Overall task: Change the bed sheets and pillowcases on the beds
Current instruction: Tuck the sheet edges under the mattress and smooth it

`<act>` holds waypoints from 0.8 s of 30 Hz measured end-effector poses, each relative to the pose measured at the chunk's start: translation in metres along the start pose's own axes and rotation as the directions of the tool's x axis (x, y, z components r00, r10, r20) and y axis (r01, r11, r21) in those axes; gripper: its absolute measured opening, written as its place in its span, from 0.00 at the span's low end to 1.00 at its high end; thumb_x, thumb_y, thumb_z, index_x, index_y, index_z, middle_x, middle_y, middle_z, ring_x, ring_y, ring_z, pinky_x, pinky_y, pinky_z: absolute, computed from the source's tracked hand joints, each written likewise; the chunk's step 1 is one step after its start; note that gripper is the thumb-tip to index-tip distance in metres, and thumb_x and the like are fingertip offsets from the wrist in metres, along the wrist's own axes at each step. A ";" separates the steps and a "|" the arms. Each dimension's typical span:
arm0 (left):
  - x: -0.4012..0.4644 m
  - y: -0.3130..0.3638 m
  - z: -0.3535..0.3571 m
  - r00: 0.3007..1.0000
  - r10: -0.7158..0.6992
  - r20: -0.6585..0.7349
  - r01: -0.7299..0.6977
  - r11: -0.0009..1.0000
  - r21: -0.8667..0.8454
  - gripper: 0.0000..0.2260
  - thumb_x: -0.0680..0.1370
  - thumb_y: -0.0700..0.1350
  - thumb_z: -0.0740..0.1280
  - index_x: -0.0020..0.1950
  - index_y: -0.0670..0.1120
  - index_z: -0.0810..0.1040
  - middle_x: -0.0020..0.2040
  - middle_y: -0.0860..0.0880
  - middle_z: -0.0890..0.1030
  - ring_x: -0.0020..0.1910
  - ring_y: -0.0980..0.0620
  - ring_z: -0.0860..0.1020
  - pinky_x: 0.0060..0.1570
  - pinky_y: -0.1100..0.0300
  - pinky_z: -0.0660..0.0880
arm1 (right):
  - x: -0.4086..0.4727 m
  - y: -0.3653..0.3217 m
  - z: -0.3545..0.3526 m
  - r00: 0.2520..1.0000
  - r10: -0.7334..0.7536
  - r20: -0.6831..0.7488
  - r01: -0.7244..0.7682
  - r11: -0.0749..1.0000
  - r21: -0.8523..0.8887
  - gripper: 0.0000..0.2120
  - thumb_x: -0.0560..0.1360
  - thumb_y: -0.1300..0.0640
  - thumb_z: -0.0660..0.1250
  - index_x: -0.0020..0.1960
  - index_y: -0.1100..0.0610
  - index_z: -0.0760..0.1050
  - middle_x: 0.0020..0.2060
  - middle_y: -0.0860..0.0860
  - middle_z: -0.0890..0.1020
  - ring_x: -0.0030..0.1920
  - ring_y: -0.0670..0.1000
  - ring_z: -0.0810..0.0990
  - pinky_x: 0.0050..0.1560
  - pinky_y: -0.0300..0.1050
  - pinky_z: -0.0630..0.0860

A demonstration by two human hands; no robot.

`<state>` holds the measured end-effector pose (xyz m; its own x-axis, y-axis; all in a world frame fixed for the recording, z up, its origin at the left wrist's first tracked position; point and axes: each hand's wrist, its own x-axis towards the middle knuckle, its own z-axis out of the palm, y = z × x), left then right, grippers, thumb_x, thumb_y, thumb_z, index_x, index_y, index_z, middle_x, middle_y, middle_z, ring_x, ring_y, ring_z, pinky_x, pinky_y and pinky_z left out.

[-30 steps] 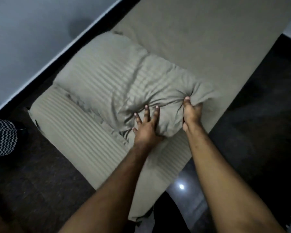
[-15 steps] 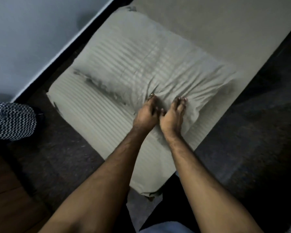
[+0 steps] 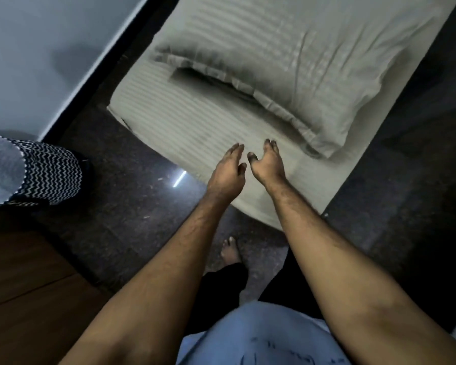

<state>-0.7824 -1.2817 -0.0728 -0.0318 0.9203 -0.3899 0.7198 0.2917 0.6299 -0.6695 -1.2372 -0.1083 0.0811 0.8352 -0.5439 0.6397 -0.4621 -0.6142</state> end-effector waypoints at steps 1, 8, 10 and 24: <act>-0.011 -0.008 -0.001 1.000 0.001 0.023 -0.001 1.000 0.012 0.24 0.83 0.39 0.61 0.80 0.44 0.63 0.80 0.45 0.64 0.78 0.48 0.63 0.77 0.54 0.60 | -0.012 0.003 0.005 1.000 0.007 0.008 -0.007 1.000 0.011 0.33 0.82 0.50 0.64 0.81 0.60 0.54 0.81 0.56 0.53 0.80 0.53 0.54 0.76 0.42 0.54; -0.035 -0.029 0.044 0.986 0.063 0.156 -0.070 0.997 0.040 0.24 0.83 0.39 0.63 0.79 0.40 0.64 0.79 0.41 0.64 0.78 0.45 0.64 0.77 0.53 0.61 | -0.064 0.070 -0.002 0.991 0.121 -0.056 -0.122 0.993 -0.006 0.29 0.81 0.54 0.64 0.78 0.62 0.62 0.77 0.59 0.65 0.77 0.56 0.63 0.74 0.43 0.57; -0.034 -0.033 0.073 0.971 0.077 0.226 -0.095 0.993 0.072 0.25 0.82 0.40 0.64 0.79 0.39 0.64 0.79 0.41 0.64 0.78 0.44 0.63 0.76 0.54 0.60 | -0.065 0.101 -0.003 0.983 0.171 -0.068 -0.173 0.985 -0.019 0.27 0.80 0.55 0.65 0.77 0.61 0.64 0.74 0.58 0.69 0.74 0.56 0.67 0.72 0.43 0.62; 0.019 -0.103 0.202 0.698 0.510 0.502 -0.703 0.358 0.614 0.18 0.73 0.48 0.70 0.62 0.50 0.74 0.59 0.46 0.77 0.58 0.41 0.75 0.54 0.47 0.73 | -0.042 0.262 0.058 0.951 -0.310 -0.001 0.244 0.750 -0.615 0.36 0.66 0.55 0.76 0.72 0.54 0.69 0.74 0.54 0.68 0.72 0.56 0.68 0.68 0.53 0.69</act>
<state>-0.7172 -1.3463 -0.2807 0.6931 0.6607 -0.2882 0.7060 -0.7028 0.0869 -0.5498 -1.4111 -0.2799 -0.1201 0.9376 -0.3263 0.9696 0.0402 -0.2414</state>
